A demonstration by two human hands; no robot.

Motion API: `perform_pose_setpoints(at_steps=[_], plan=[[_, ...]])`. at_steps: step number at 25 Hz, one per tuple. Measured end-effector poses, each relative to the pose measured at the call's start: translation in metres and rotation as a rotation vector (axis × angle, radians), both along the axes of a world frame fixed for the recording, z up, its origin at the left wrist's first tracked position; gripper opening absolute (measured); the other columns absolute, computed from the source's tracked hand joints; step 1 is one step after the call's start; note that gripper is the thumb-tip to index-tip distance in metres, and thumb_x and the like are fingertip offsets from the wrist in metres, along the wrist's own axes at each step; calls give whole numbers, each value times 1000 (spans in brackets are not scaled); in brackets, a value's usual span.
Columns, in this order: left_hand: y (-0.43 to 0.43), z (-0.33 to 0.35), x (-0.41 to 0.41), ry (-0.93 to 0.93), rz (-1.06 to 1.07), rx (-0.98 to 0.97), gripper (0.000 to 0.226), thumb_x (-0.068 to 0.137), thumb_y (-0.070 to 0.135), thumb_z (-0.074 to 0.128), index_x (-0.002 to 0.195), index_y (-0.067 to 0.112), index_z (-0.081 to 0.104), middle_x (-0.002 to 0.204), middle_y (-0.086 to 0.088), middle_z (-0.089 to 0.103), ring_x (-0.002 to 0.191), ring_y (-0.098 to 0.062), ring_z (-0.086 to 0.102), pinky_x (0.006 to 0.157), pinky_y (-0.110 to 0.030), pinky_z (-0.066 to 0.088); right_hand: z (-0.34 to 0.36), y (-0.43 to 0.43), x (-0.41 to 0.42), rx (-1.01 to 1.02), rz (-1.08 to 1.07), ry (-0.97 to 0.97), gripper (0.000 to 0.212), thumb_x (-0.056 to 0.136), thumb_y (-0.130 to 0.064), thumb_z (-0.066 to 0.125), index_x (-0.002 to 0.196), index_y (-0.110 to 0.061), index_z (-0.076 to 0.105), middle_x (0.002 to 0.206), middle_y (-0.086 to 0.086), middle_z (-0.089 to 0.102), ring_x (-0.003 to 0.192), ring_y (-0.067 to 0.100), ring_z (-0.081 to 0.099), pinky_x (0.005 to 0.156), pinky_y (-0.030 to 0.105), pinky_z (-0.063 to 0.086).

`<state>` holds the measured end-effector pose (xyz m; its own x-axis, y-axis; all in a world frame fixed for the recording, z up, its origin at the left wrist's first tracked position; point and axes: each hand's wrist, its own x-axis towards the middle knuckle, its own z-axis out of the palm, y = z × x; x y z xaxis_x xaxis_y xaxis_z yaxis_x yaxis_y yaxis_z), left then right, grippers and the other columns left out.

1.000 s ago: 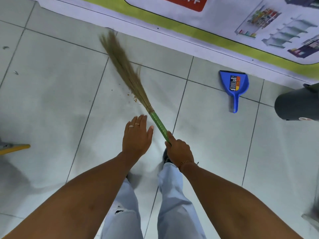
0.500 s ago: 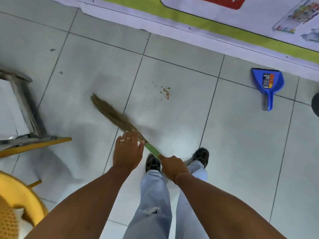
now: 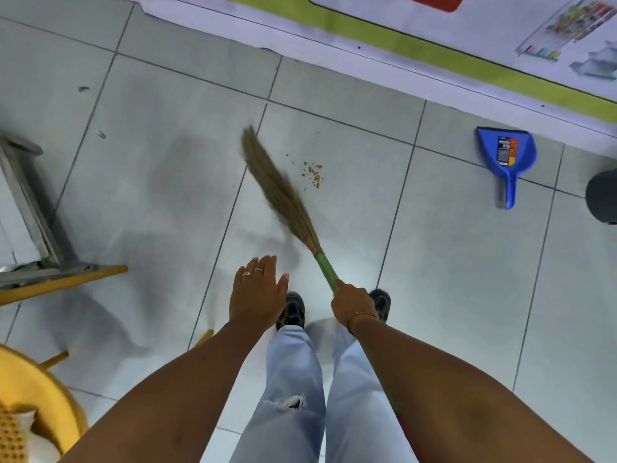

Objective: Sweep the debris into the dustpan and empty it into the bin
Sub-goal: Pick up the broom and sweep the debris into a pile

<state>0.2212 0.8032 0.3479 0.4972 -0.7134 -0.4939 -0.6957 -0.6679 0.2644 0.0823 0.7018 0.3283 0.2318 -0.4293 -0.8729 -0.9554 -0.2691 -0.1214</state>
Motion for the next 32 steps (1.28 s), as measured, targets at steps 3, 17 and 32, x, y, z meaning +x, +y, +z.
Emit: perform_pose_setpoints(at_steps=[3, 17, 32], plan=[[-12, 3, 4, 3, -16, -18, 43, 91, 29, 48, 122, 0, 54, 120, -19, 65, 116, -39, 57, 99, -51, 46, 10, -10, -18, -21, -29, 24, 45, 97, -11, 33, 142, -10, 35, 124, 21, 60, 111, 36, 59, 86, 37, 47], [-49, 14, -11, 6, -80, -75, 52, 91, 38, 32, 119, 0, 55, 116, -20, 66, 111, -37, 59, 97, -47, 46, 22, 11, -19, -39, 187, -187, 50, 100, -18, 29, 148, -28, 20, 106, 22, 64, 94, 38, 64, 68, 38, 44], [-70, 41, -25, 0, -150, -55, 48, 95, 33, 39, 132, 3, 45, 135, -16, 55, 130, -34, 45, 110, -47, 33, 61, -33, -82, -37, -109, -33, 53, 96, -18, 28, 147, -31, 25, 121, 21, 58, 104, 39, 59, 84, 42, 48]])
